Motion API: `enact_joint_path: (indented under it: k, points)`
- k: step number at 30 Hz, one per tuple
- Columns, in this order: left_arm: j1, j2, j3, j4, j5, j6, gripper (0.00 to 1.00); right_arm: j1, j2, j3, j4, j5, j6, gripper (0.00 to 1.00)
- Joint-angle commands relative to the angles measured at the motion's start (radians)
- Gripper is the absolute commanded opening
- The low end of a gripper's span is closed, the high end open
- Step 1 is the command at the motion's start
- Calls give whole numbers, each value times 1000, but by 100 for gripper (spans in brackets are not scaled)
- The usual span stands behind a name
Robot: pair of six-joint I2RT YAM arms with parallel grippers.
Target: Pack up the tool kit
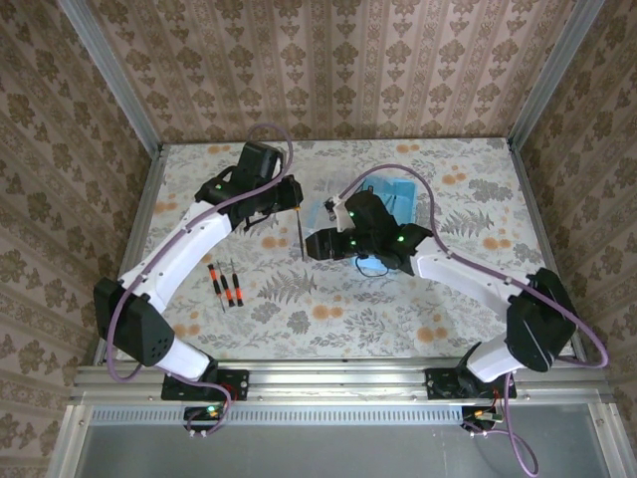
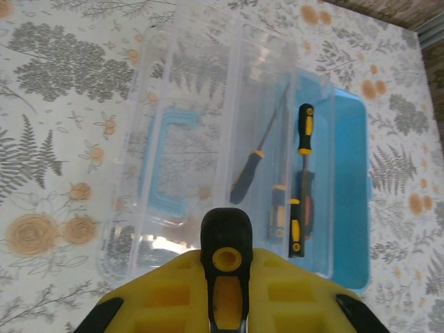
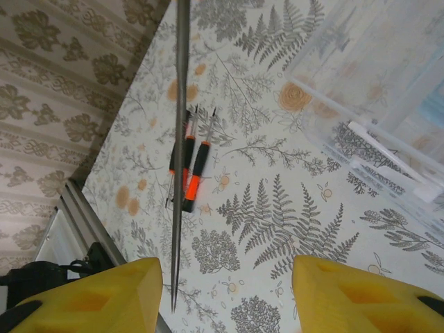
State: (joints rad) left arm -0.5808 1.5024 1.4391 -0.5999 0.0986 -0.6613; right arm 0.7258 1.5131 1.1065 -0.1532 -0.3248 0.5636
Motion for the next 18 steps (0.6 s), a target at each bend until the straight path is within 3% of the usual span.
enact_joint_path:
  k: [1, 4, 8, 11, 18]
  points:
    - [-10, -10, -20, 62, 44, -51, 4, 8, 46, 55, 45, -29, 20, 51]
    - [-11, -12, -28, 73, 56, -61, 4, 8, 82, 88, 34, -31, 18, 39]
    - [-11, -15, -38, 78, 56, -64, 5, 7, 101, 108, 30, -42, 25, 12]
    - [-11, -20, -49, 90, 61, -67, 13, 8, 93, 106, 25, -32, 34, 0]
    - [20, -39, -32, 76, 73, -25, 63, 6, 44, 69, 11, 50, 48, 0]
